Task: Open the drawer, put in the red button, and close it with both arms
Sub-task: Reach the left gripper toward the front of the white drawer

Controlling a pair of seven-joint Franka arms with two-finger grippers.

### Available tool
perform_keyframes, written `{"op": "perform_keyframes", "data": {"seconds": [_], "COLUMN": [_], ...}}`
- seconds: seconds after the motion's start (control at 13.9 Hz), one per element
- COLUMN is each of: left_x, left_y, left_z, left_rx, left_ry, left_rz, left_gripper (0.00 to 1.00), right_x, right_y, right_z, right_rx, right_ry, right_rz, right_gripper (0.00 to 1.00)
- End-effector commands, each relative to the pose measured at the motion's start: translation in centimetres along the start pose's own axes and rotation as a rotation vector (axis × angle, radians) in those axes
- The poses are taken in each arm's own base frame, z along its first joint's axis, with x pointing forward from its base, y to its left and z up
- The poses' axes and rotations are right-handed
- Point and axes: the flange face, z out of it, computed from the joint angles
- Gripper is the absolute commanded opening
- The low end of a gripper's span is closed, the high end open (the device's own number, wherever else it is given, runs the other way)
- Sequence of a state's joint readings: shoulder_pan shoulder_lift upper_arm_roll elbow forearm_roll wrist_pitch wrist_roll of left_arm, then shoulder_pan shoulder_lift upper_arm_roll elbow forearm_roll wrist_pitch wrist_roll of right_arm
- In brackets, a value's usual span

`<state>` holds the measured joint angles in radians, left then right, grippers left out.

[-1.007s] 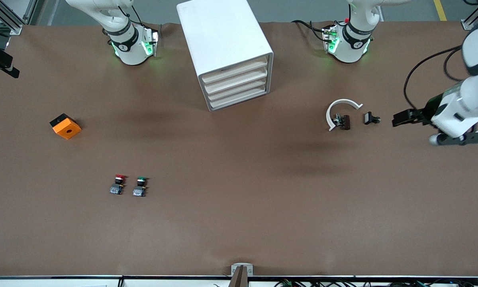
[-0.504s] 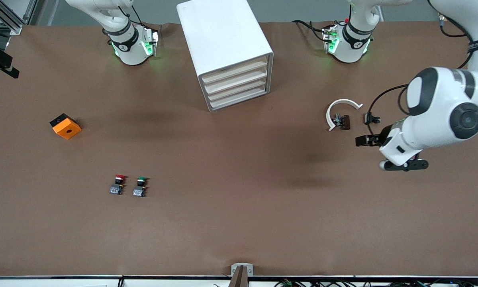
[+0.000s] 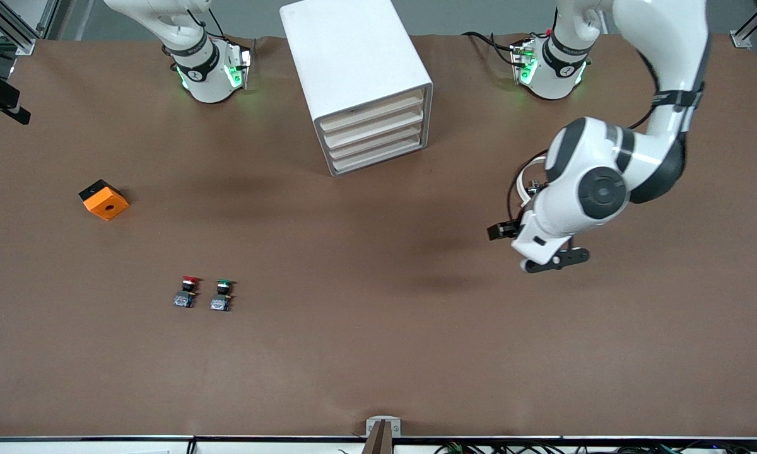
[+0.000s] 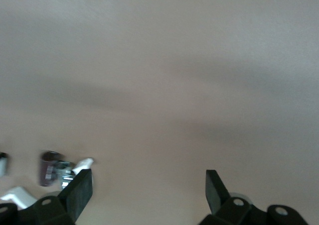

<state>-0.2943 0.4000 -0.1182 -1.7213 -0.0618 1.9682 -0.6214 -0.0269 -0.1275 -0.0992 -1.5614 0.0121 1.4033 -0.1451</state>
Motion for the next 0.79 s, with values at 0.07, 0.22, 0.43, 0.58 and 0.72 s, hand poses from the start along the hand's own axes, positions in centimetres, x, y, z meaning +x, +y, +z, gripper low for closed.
{"op": "perform_keyframes", "data": {"seconds": [0.07,0.22,0.43,0.58,0.72], "left_x": [0.4,-0.5,0.1,-0.7,-1.0], "left_y": [3.2,5.5,8.4,10.2,11.3], "left_z": [2.0,2.9,4.9,7.0,8.5], "left_rx": [-0.007,-0.012,-0.073,-0.051,-0.061], "left_ry": [-0.005,-0.018,-0.109,-0.136,-0.207], "left_rz": [-0.175,-0.253,-0.447,-0.547,-0.68], "left_gripper": [1.0,1.0,1.0,1.0,1.0], "right_x": [0.1,0.2,0.3,0.5,0.6], "right_y": [0.0,0.0,0.0,0.2,0.2], "right_z": [-0.5,-0.4,-0.3,0.0,0.3], "right_rx": [0.004,0.006,0.006,0.007,0.005], "right_ry": [0.008,0.007,0.004,-0.002,-0.007], "right_rz": [-0.005,-0.004,-0.001,-0.001,-0.002], "right_gripper": [1.0,1.0,1.0,1.0,1.0]}}
